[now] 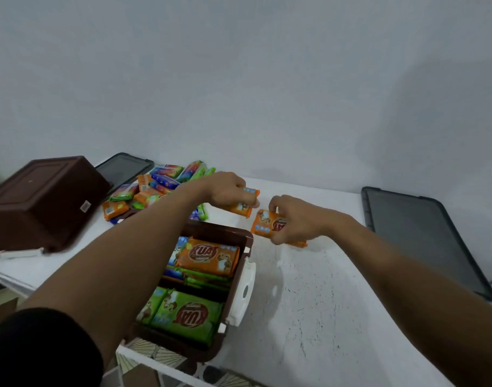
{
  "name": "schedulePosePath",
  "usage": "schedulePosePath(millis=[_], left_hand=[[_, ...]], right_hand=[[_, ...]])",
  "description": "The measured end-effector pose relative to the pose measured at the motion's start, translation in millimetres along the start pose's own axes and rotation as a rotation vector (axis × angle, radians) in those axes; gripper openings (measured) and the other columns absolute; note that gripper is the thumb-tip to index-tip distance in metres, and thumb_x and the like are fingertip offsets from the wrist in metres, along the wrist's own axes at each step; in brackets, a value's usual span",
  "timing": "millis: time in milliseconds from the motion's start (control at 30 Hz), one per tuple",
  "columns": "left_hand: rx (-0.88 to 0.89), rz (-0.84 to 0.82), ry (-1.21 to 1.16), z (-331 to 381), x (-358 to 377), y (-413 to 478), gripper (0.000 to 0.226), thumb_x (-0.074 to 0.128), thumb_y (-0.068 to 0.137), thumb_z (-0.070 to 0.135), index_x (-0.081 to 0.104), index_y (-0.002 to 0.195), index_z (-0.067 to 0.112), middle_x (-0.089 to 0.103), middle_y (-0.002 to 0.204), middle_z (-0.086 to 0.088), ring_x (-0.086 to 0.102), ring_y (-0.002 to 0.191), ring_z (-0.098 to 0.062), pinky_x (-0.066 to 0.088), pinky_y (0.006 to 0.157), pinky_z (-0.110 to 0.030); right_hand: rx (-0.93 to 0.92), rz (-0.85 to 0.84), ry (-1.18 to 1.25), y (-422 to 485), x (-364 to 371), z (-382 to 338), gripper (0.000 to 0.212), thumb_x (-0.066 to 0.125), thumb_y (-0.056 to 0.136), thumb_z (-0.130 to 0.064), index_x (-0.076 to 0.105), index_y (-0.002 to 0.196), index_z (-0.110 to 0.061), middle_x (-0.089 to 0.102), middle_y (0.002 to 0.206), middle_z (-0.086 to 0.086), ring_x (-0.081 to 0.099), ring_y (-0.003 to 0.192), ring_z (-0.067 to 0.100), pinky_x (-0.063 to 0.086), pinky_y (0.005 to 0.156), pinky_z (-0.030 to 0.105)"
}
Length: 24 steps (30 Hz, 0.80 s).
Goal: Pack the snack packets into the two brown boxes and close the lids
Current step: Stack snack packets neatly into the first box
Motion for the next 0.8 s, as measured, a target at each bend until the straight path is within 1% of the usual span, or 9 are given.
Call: schedulePosePath(millis=[67, 200, 333, 433, 567, 633, 667, 733, 800], left_hand=[[0.031, 0.052, -0.004, -2, -6, -8, 0.066, 0.059, 0.068, 0.076, 0.073, 0.094, 0.017, 0.070, 0.095, -0.005, 0.064, 0.089, -0.022, 0.050, 0.083, -0.043], [0.110, 0.085, -0.087, -5, -16, -26, 0.048, 0.070, 0.081, 0.064, 0.074, 0.088, 0.017, 0.071, 0.084, 0.000, 0.064, 0.078, -0.016, 0.046, 0.070, -0.034], [0.184, 0.013, -0.125, -18, -27, -54, 0.049, 0.068, 0.082, 0.069, 0.078, 0.097, 0.024, 0.076, 0.094, 0.002, 0.070, 0.086, -0.014, 0.052, 0.078, -0.031], [0.231, -0.015, -0.209, -34, -35, -78, 0.044, 0.069, 0.084, 0.063, 0.079, 0.100, 0.023, 0.076, 0.103, -0.002, 0.071, 0.098, -0.020, 0.053, 0.093, -0.039], [0.272, -0.066, -0.195, -58, -36, -107, 0.039, 0.063, 0.084, 0.070, 0.076, 0.084, 0.034, 0.072, 0.093, 0.012, 0.068, 0.096, -0.016, 0.050, 0.096, -0.040], [0.300, -0.112, -0.199, -70, -31, -120, 0.055, 0.059, 0.087, 0.070, 0.071, 0.088, 0.017, 0.067, 0.089, 0.010, 0.067, 0.089, -0.019, 0.049, 0.092, -0.041], [0.309, -0.138, -0.213, -77, -27, -125, 0.055, 0.058, 0.090, 0.068, 0.068, 0.085, 0.014, 0.064, 0.084, 0.009, 0.066, 0.083, -0.015, 0.048, 0.087, -0.037], [0.333, -0.183, -0.207, -88, -19, -135, 0.047, 0.057, 0.093, 0.064, 0.063, 0.074, 0.021, 0.060, 0.075, 0.011, 0.061, 0.075, -0.009, 0.045, 0.080, -0.030], [0.368, -0.231, -0.173, -96, -11, -145, 0.050, 0.056, 0.091, 0.066, 0.060, 0.075, 0.019, 0.054, 0.076, 0.007, 0.055, 0.073, -0.012, 0.043, 0.077, -0.033]], right_hand=[[0.003, 0.044, 0.025, -5, -11, -6, 0.064, 0.081, 0.073, -0.038, 0.042, 0.122, -0.026, 0.049, 0.117, 0.000, 0.056, 0.096, 0.015, 0.054, 0.079, 0.033], [0.022, 0.101, 0.040, -12, -24, -26, 0.063, 0.082, 0.071, -0.033, 0.042, 0.121, -0.028, 0.056, 0.115, 0.000, 0.060, 0.093, 0.016, 0.058, 0.078, 0.038], [0.031, 0.103, 0.033, -19, -28, -59, 0.067, 0.081, 0.075, -0.033, 0.041, 0.128, -0.031, 0.060, 0.114, -0.003, 0.063, 0.091, 0.013, 0.059, 0.077, 0.036], [0.040, 0.091, 0.026, -24, -23, -89, 0.069, 0.081, 0.074, -0.035, 0.042, 0.132, -0.032, 0.061, 0.113, -0.006, 0.064, 0.093, 0.011, 0.059, 0.079, 0.037], [0.064, 0.056, 0.022, -29, -8, -127, 0.071, 0.081, 0.072, -0.037, 0.044, 0.132, -0.035, 0.065, 0.112, -0.005, 0.067, 0.094, 0.015, 0.060, 0.083, 0.043], [0.075, 0.036, 0.004, -31, 1, -145, 0.071, 0.081, 0.071, -0.038, 0.044, 0.132, -0.035, 0.065, 0.113, -0.006, 0.066, 0.096, 0.015, 0.059, 0.085, 0.043], [0.080, 0.028, -0.007, -32, 6, -153, 0.071, 0.081, 0.072, -0.038, 0.045, 0.133, -0.035, 0.064, 0.115, -0.007, 0.064, 0.098, 0.013, 0.058, 0.087, 0.041], [0.091, 0.003, -0.005, -35, 19, -168, 0.068, 0.081, 0.074, -0.037, 0.047, 0.134, -0.034, 0.060, 0.119, -0.009, 0.060, 0.102, 0.011, 0.056, 0.090, 0.037], [0.098, -0.036, 0.001, -38, 32, -179, 0.065, 0.080, 0.076, -0.037, 0.049, 0.133, -0.034, 0.058, 0.121, -0.010, 0.058, 0.104, 0.010, 0.054, 0.091, 0.033]])
Point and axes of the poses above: each hand's wrist, its own y-axis towards the middle knuckle, its own x-axis out of the palm, z = x × y, the point moved 4 cm from there along y, towards the middle knuckle
